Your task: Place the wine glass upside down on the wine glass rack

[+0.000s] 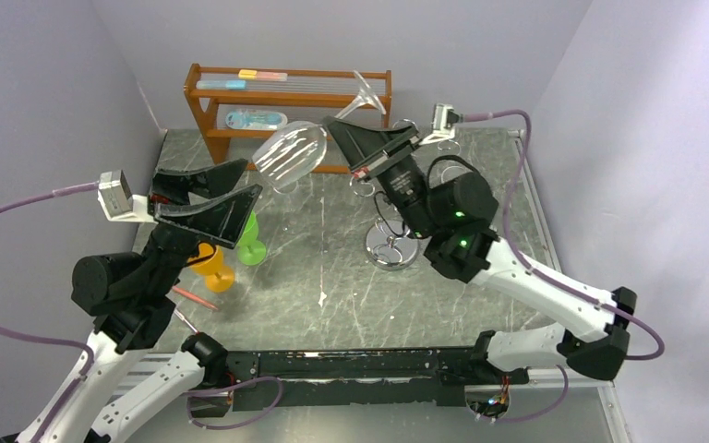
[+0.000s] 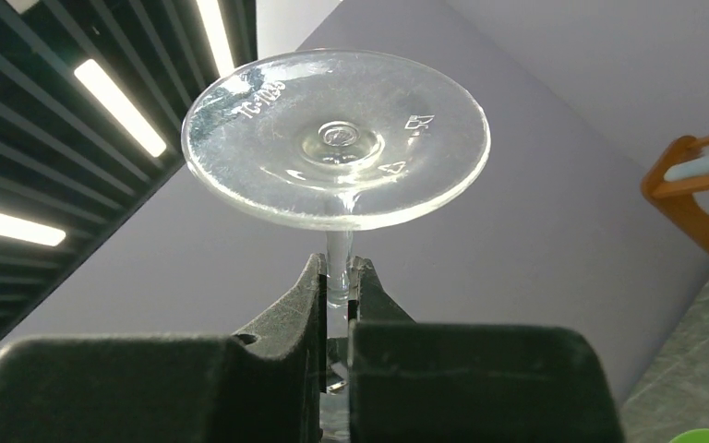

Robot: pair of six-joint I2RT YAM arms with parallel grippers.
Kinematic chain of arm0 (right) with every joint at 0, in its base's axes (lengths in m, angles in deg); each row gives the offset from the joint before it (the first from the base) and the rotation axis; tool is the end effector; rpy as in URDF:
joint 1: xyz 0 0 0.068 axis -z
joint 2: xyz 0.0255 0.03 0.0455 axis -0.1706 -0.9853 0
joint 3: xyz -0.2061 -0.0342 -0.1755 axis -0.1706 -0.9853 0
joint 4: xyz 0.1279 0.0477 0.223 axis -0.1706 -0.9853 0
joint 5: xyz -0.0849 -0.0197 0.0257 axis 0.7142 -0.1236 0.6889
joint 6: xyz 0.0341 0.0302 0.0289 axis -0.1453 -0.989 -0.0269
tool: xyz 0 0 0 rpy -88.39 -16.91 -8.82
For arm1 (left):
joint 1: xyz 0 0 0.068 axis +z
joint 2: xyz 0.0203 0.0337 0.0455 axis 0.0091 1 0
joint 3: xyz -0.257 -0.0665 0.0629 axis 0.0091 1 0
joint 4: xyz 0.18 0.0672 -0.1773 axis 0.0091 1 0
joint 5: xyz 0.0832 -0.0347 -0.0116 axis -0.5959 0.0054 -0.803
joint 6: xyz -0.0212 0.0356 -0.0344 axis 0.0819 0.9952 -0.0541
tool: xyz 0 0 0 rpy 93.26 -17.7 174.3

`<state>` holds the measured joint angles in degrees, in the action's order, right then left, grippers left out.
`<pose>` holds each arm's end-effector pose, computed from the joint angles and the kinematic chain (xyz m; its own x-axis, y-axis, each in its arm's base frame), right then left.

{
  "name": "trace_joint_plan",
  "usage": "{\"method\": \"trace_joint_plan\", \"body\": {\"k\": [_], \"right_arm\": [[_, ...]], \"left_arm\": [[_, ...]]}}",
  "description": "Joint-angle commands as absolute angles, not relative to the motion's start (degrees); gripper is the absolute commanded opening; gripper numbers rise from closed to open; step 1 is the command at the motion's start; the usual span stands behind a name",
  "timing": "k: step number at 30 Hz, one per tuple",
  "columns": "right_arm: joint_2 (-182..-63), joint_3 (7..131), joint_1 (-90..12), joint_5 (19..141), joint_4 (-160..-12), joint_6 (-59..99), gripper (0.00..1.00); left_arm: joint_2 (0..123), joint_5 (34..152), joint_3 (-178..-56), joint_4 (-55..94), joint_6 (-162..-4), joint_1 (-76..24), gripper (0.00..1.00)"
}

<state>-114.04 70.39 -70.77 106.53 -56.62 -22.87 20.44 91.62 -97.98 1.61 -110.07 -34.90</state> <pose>0.1408 0.2299 0.5042 -0.3582 0.8392 -0.4092 -0.6560 0.0857 0.7499 0.0774 -0.0603 0.4682 -0.0050 -0.7601 -0.6497 0.8307 0.3586 -0.4259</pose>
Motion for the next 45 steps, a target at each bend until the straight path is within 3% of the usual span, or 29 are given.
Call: {"method": "trace_joint_plan", "body": {"k": [1,14,27,34,45], "right_arm": [[-108.1,68.3,-70.8,105.7,-59.1,-17.0,0.00],[-90.3,64.5,-70.7,98.5,-87.6,1.2,0.00],[-83.2,65.3,-70.7,104.5,-113.6,9.7,0.00],[-80.6,59.8,-70.8,116.6,-115.4,10.2,0.00],[-80.3,55.4,-70.8,124.1,-115.7,9.9,0.00]], "left_arm": [[17.8,89.5,-97.5,10.3,-103.7,-35.0,0.94],[17.8,89.4,-100.7,21.1,-93.1,-34.9,0.94],[23.1,91.5,-100.1,19.5,-96.0,-35.0,0.93],[27.8,95.6,-102.5,20.7,-98.2,-35.0,0.96],[31.9,97.9,-102.8,19.6,-100.4,-34.9,0.96]]}}
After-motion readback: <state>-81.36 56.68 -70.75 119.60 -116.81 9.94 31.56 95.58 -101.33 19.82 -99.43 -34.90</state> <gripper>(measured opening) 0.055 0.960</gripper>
